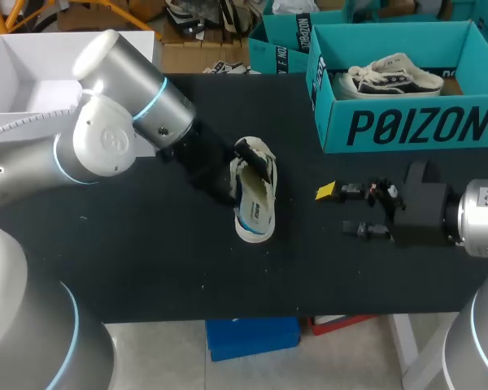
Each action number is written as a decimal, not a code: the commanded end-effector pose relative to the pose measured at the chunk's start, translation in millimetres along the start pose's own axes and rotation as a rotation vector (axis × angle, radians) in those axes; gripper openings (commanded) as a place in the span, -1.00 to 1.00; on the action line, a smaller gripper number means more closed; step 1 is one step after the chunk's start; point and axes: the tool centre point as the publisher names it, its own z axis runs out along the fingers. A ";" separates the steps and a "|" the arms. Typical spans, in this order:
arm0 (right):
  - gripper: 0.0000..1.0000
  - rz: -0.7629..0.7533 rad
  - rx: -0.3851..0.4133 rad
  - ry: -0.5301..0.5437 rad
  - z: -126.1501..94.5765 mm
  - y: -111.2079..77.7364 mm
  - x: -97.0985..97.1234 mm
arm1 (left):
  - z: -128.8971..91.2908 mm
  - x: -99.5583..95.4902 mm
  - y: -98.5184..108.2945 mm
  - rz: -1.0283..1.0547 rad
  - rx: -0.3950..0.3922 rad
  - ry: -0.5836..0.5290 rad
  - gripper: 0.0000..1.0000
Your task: Take the shoe out of the shoebox, open the shoe tongue, remove and reinsert the insole, then place the shoe into the shoebox
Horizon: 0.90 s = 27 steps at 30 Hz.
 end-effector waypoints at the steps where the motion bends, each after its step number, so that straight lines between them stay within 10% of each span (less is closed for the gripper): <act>1: 1.00 0.000 0.000 0.001 0.8 0.2 -0.1 | 0.8 3.7 -2.3 0.002 -0.004 0.001 0.89; 6: 1.00 0.000 0.000 0.001 0.8 0.2 -0.1 | 4.5 3.2 -3.8 0.006 -0.010 0.006 -0.04; 11: 1.00 0.000 0.000 0.001 0.8 0.2 -0.1 | 3.6 0.4 -4.1 0.026 -0.056 0.029 -0.40; 27: 1.00 0.000 0.000 0.001 0.8 0.2 -0.1 | -0.5 4.0 1.7 0.060 -0.173 0.130 -0.17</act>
